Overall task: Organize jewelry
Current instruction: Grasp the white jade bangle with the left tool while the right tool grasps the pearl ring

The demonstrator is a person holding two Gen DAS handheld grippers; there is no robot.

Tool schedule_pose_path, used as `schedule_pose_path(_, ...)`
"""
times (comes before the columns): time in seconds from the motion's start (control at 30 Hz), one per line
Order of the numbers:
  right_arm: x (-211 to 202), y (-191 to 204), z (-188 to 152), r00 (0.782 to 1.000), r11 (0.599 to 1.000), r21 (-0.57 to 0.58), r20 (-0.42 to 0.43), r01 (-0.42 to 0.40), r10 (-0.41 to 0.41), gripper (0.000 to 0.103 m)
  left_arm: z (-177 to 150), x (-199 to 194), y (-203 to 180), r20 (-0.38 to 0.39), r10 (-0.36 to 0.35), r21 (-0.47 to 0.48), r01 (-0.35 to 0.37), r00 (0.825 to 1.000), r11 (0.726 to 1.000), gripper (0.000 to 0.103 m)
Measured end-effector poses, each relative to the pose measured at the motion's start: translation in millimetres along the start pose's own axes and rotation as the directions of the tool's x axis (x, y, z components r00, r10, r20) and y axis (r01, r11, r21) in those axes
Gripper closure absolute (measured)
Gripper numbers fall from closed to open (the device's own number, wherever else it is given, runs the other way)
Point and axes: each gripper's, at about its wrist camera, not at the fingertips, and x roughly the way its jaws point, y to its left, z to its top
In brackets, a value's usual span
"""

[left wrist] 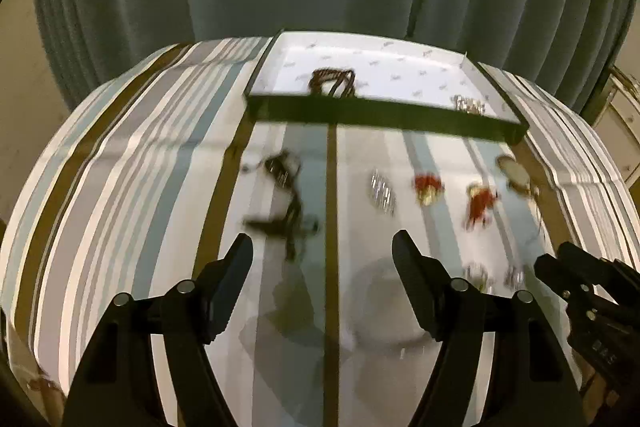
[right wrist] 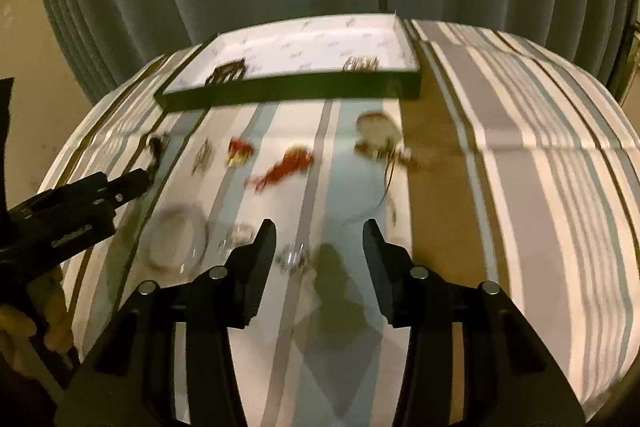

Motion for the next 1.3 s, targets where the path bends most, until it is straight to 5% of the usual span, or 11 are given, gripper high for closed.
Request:
schedule_pose_path(0.2,4.0,12.2,-14.7,1.0,1.0,-0.02,-0.022,-0.009,0.009,0.065,-26.9,-2.3,5.9,-0.037,0.014,-0.015,-0.014,0.999,1.0,0.032)
schedule_pose_path(0.73,19.0,21.9,-17.3,0.998,0.994,-0.096,-0.021,0.058,-0.06,0.081,-27.3,-3.8,5.2,-0.032,0.017,-0.006,-0.017,0.999,1.0,0.032)
schedule_pose_path(1.3,8.5,2.5,-18.7,0.999,0.998,-0.049,-0.003,0.049,-0.049,0.082,-30.1,-3.7,-22.3,-0.027,-0.051,0.044,0.052,0.998,0.998,0.023)
